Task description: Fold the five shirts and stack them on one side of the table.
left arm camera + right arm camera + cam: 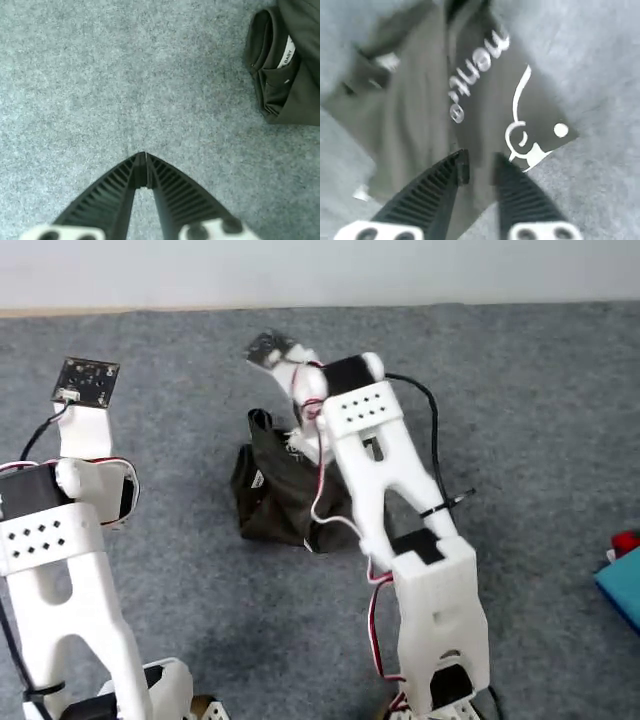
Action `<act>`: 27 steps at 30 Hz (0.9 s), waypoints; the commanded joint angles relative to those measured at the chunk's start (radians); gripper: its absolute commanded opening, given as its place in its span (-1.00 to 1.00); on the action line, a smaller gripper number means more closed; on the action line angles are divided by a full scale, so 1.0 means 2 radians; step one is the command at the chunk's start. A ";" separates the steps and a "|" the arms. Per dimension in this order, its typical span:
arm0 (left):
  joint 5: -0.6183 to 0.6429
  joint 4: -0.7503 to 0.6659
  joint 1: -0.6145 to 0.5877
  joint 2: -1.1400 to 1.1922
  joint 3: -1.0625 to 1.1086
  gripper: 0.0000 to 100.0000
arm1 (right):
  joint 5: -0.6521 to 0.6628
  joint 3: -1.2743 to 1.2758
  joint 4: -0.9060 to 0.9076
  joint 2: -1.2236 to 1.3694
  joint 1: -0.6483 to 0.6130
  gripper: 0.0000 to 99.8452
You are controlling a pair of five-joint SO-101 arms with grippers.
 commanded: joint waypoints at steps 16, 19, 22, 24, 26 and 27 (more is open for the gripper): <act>-0.002 -0.010 -0.002 -0.016 -0.005 -0.99 | 0.028 -0.025 0.046 0.002 -0.132 -0.98; -0.002 -0.018 -0.002 -0.016 -0.003 -0.99 | 0.028 -0.025 0.043 -0.029 -0.132 -0.98; -0.002 -0.020 -0.002 -0.016 -0.003 -0.99 | 0.029 -0.025 0.041 -0.045 -0.107 -0.98; -0.002 -0.020 -0.002 -0.016 -0.003 -0.99 | 0.031 -0.025 0.041 -0.047 -0.082 -0.98; -0.002 -0.020 -0.002 -0.016 -0.003 -0.99 | 0.031 -0.024 0.043 -0.043 -0.056 -0.98; -0.002 -0.020 -0.002 -0.016 -0.003 -0.99 | 0.030 -0.023 0.046 -0.040 -0.043 -0.98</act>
